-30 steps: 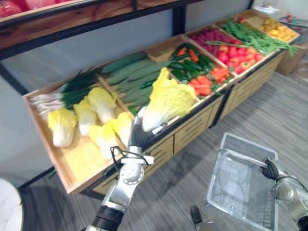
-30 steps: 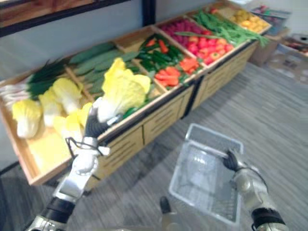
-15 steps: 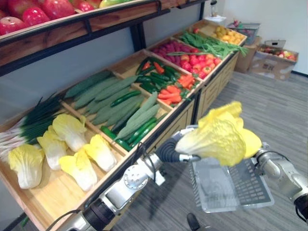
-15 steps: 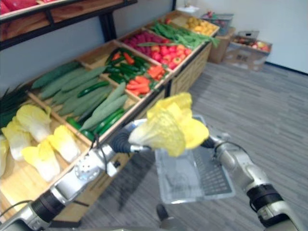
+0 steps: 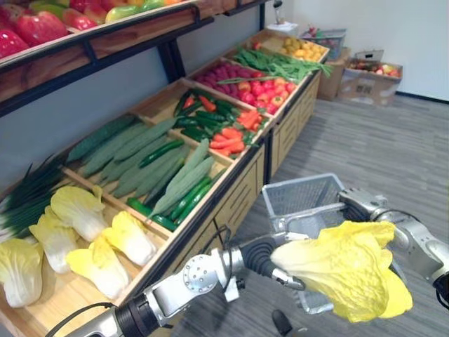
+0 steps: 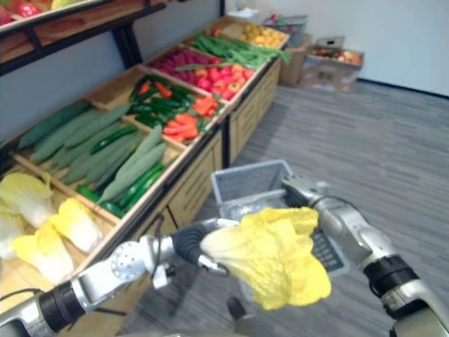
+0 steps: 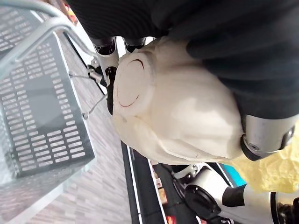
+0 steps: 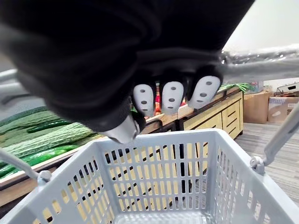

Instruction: Pick vegetable in the basket

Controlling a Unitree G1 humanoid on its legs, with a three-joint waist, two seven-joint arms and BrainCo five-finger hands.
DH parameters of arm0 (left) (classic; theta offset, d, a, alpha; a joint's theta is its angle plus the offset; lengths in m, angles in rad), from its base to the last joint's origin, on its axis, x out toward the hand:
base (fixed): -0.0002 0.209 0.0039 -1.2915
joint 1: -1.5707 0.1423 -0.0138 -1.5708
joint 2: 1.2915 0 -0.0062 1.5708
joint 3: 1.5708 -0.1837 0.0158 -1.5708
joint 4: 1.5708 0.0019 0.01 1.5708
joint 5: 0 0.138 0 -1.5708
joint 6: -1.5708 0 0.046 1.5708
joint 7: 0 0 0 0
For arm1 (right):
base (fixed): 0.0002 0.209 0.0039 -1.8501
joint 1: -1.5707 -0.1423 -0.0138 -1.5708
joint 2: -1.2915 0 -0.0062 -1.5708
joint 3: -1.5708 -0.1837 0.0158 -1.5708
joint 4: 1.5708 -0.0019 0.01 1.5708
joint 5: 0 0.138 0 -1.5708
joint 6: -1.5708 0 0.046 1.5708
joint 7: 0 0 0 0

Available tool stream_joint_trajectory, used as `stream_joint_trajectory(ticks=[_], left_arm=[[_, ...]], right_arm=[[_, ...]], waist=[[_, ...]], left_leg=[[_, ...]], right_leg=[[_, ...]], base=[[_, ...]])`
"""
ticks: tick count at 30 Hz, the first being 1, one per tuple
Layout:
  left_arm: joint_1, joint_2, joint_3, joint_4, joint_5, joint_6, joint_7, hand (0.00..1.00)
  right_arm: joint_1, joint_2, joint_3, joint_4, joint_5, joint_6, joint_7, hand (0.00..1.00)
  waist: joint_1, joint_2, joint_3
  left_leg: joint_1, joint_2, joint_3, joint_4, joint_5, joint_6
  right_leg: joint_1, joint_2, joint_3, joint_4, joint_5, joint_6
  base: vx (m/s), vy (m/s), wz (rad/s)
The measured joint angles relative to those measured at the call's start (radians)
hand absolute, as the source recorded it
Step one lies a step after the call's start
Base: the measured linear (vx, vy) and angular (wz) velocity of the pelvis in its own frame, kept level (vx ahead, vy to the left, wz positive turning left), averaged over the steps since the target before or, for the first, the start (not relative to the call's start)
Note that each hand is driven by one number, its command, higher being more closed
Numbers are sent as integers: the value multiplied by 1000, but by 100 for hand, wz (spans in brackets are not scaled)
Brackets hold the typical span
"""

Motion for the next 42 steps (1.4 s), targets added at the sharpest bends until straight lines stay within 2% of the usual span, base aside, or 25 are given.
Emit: stream_joint_trajectory(ticks=[2,8,13,17,23,34,35,42], left_arm=[[0,-24,-3,24,9,1,2,100],[-12,-185,-2,219,131,24,55,100],[-36,-276,3,355,218,33,69,100],[-52,-373,39,514,316,53,96,100],[-92,-446,101,695,457,73,125,100],[-157,-572,228,935,650,120,211,100],[-167,-585,240,965,674,133,213,0],[-169,-633,319,1028,714,166,254,0]], right_arm=[[-3,0,1,-26,0,1,1,100],[-30,5,38,-97,9,-2,14,100],[-92,24,72,-99,33,1,25,100],[-120,72,89,-99,36,15,26,100],[-176,123,125,-99,37,18,30,100],[-205,155,126,-63,36,31,60,100],[-207,158,126,-56,36,35,64,100],[-207,170,129,-55,36,36,69,100]], waist=[[-2,0,0],[-7,0,0],[-11,-3,2],[-13,-9,6],[-26,-29,20],[-35,-30,20],[-35,-30,20],[-35,-30,21]], left_leg=[[-1,2,5,3,0,0],[11,8,26,14,-4,-3],[14,8,31,15,-6,-2],[21,8,38,16,-8,-2],[27,7,47,14,-8,-2],[31,-3,57,-4,-6,-2],[31,-4,58,-5,-6,-2],[31,-5,59,-7,-6,-2]], right_leg=[[-6,5,5,6,0,0],[-4,14,18,10,0,0],[-4,15,22,9,0,1],[-4,14,24,4,0,1],[-2,14,26,3,0,1],[-3,14,34,-2,0,1],[-3,14,36,-2,0,1],[-4,14,37,-3,0,1]], base=[[-24,-10,-11],[-18,-4,-8],[-10,3,-2],[-7,11,-3],[0,2,-1],[-12,-1,-1],[-32,-1,-4],[-19,-5,0]])
